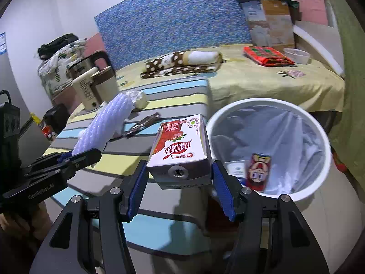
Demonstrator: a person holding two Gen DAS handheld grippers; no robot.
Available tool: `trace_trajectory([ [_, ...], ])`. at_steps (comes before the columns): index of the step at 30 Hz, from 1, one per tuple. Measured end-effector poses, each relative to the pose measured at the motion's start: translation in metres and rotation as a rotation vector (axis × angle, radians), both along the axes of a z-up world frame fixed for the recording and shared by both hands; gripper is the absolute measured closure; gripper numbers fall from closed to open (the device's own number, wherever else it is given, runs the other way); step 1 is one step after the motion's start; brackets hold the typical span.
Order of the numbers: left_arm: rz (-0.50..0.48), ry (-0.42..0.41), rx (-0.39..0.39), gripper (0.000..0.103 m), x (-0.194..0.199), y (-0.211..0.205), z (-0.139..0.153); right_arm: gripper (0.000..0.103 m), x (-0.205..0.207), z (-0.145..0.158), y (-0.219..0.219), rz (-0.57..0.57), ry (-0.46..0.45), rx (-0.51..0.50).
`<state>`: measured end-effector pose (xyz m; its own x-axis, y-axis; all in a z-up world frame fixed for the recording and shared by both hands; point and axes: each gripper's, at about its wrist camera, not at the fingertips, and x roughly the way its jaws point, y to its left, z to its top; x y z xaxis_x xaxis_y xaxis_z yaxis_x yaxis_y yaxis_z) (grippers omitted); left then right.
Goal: Collect trash
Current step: 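Carry the foam sleeve and juice carton over the white bin and open both tools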
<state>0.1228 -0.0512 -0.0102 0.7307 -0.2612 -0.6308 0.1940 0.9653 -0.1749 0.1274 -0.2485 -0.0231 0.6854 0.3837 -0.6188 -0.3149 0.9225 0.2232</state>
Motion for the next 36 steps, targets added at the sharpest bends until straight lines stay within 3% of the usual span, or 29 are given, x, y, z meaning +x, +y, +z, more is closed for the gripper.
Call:
trace_trajectory([
  [19,-0.217,0.003,0.014,0.080,0.052,-0.100,-0.003,0.045,0.011,-0.006,-0.066,-0.208,0.004,-0.033],
  [36,-0.312,0.038,0.021,0.079,0.094,-0.144,-0.023,0.044,0.029,-0.021,-0.093,-0.260,0.046,-0.068],
])
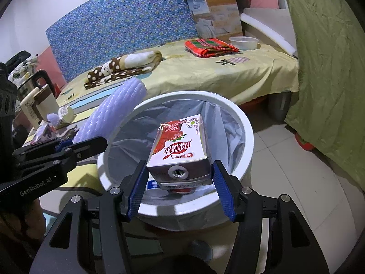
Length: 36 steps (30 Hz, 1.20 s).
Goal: Collect trash
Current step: 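Carry the foam sleeve and juice carton over the white bin and open both tools, then move both open tools back from the bin to the table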
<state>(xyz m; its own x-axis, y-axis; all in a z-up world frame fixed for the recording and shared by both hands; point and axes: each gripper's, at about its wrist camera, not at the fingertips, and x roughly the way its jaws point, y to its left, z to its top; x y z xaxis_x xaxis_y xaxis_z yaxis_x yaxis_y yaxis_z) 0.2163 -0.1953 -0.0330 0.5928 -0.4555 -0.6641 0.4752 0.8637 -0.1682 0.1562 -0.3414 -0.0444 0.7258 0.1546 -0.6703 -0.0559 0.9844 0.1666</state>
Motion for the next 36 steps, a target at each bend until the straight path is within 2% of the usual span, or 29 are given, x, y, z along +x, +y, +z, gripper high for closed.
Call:
trace_trajectory([
  [7,-0.003,0.034,-0.004,0.077,0.014,-0.004,-0.012,0.044,0.007,-0.003,-0.003,-0.008,0.021,-0.020],
  [9,-0.007,0.044,-0.015,0.074,0.016,-0.003,-0.014,0.044,0.009,-0.004,-0.002,0.002,0.032,-0.021],
  [11,-0.006,0.045,-0.025,0.064,0.017,-0.001,-0.014,0.043,0.008,-0.004,-0.002,0.000,0.027,-0.030],
  [13,-0.009,0.046,-0.038,0.063,0.017,0.000,-0.014,0.043,0.009,-0.004,-0.001,0.002,0.026,-0.028],
  [36,0.044,0.008,-0.056,0.062,-0.003,0.024,0.002,0.043,-0.005,0.015,0.012,0.032,-0.037,-0.056],
])
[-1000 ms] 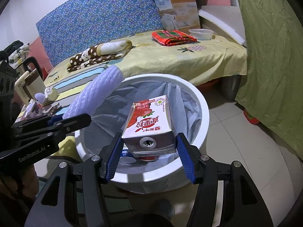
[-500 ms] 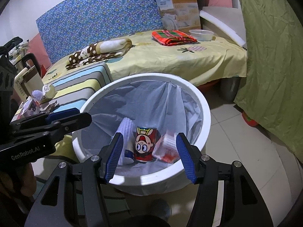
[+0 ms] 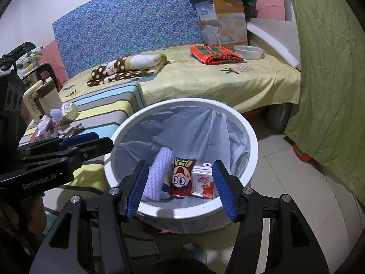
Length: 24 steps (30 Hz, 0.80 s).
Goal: Collect trash
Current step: 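Move both open tools back from the bin to the table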
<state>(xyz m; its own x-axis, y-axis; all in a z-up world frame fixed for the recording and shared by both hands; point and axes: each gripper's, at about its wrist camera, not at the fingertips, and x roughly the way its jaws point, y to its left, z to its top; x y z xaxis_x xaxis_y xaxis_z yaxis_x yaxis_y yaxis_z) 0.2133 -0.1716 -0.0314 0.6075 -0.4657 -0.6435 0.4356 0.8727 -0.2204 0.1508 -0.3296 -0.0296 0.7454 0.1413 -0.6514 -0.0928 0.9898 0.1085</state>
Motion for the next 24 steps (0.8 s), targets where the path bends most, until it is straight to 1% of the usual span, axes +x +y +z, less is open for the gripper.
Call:
trace_trajectory([
  [12,0.062,-0.037,0.008,0.062,-0.034,0.035,0.016,0.043,-0.016,0.016,0.026,0.060,-0.044,0.004],
  [18,0.112,-0.050,0.011,0.062,-0.055,0.060,0.020,0.043,-0.023,0.018,0.043,0.113,-0.045,0.020],
  [24,0.164,-0.060,0.027,0.062,-0.072,0.082,0.022,0.043,-0.029,0.018,0.059,0.169,-0.037,0.059],
])
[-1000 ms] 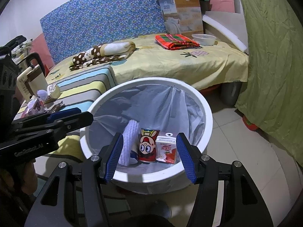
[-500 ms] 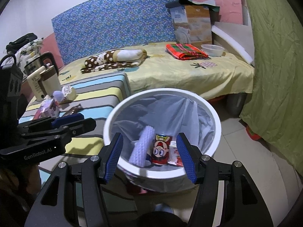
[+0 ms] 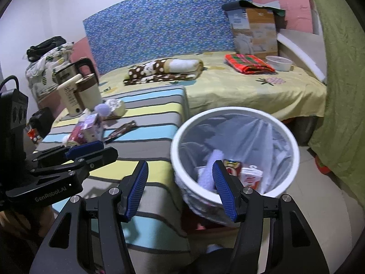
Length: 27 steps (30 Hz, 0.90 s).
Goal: Collect trash
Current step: 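Move both open tools back from the bin to the table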
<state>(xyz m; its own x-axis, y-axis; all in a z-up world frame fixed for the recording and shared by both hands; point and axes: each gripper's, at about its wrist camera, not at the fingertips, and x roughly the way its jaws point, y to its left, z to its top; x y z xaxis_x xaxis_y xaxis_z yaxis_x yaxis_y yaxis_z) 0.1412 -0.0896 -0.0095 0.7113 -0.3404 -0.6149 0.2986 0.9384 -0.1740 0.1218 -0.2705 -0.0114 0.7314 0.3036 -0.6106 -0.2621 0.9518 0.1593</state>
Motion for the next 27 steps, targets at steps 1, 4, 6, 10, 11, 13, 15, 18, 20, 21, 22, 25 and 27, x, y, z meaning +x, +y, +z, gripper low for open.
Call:
trace_trajectory([
  [1,0.008,-0.001,0.003,0.062,-0.002,0.002,0.000,0.043,-0.001,0.000,0.002,0.007,0.001,0.008],
  [4,0.045,-0.002,0.010,0.062,-0.011,0.016,0.000,0.043,-0.005,0.000,0.011,0.032,0.000,0.019],
  [6,0.069,0.002,0.011,0.062,-0.014,0.024,0.000,0.043,-0.006,-0.002,0.016,0.052,0.008,0.031],
  [10,0.116,0.012,0.011,0.062,-0.022,0.043,-0.002,0.043,-0.007,-0.004,0.027,0.091,0.023,0.048],
  [11,0.127,0.014,0.012,0.062,-0.024,0.046,-0.003,0.043,-0.008,-0.004,0.030,0.096,0.024,0.050],
  [13,0.148,0.017,0.012,0.062,-0.028,0.055,-0.004,0.043,-0.008,-0.004,0.037,0.115,0.027,0.058],
  [15,0.176,0.024,0.010,0.062,-0.029,0.064,-0.005,0.043,-0.008,-0.003,0.042,0.130,0.030,0.063],
  [18,0.225,0.031,0.017,0.062,-0.029,0.080,-0.007,0.043,-0.007,-0.003,0.051,0.152,0.034,0.065],
  [20,0.251,0.032,0.014,0.062,-0.028,0.090,-0.007,0.043,-0.006,-0.003,0.055,0.161,0.036,0.066],
  [21,0.267,0.033,0.013,0.062,-0.027,0.095,-0.007,0.043,-0.006,-0.003,0.057,0.165,0.038,0.067],
  [22,0.281,0.033,0.014,0.062,-0.027,0.099,-0.007,0.043,-0.005,-0.004,0.060,0.171,0.040,0.068],
  [25,0.311,0.030,0.011,0.062,-0.025,0.110,-0.007,0.043,-0.003,-0.004,0.067,0.186,0.043,0.066],
  [27,0.336,0.032,0.013,0.062,-0.022,0.117,-0.008,0.043,-0.001,-0.005,0.071,0.194,0.047,0.066],
])
